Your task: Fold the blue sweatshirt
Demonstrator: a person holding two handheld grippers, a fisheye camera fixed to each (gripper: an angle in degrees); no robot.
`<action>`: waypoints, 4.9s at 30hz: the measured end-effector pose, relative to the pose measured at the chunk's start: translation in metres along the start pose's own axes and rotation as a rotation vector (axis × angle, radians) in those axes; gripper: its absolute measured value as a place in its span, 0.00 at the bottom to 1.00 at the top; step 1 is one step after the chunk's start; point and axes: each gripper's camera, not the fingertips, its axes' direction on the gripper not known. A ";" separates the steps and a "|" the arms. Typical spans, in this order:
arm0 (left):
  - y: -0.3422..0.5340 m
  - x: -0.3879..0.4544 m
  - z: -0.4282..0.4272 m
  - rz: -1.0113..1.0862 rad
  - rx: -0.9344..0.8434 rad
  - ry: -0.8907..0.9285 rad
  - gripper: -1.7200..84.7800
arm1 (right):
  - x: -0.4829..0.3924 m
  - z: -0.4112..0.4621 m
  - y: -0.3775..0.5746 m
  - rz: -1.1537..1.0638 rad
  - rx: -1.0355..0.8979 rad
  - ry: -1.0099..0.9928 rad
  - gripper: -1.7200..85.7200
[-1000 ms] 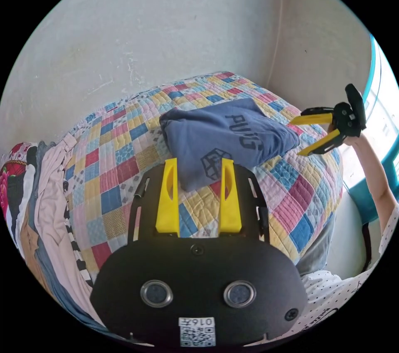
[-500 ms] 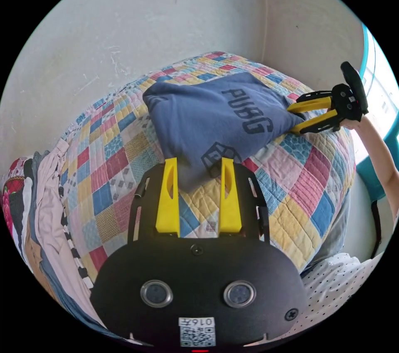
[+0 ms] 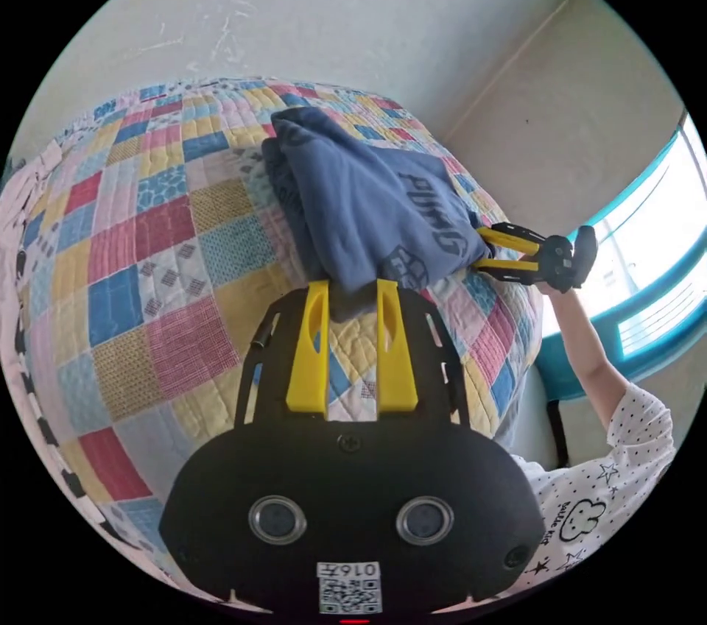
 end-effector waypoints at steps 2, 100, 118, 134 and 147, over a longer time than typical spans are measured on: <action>-0.003 -0.002 -0.004 0.011 -0.037 0.016 0.11 | -0.001 -0.007 -0.001 -0.040 -0.020 0.009 0.09; 0.215 0.203 -0.013 0.337 0.025 -0.376 0.17 | -0.064 -0.027 -0.087 -0.077 -0.065 -0.331 0.13; 0.238 0.186 -0.009 0.208 0.048 -0.317 0.21 | -0.088 -0.087 0.060 -0.040 0.045 -0.123 0.18; 0.222 0.269 0.024 0.633 0.126 -0.405 0.22 | -0.028 -0.087 0.057 0.194 0.033 -0.282 0.10; 0.155 0.253 0.074 0.587 0.084 -0.541 0.15 | 0.046 -0.094 0.043 0.222 0.089 -0.481 0.11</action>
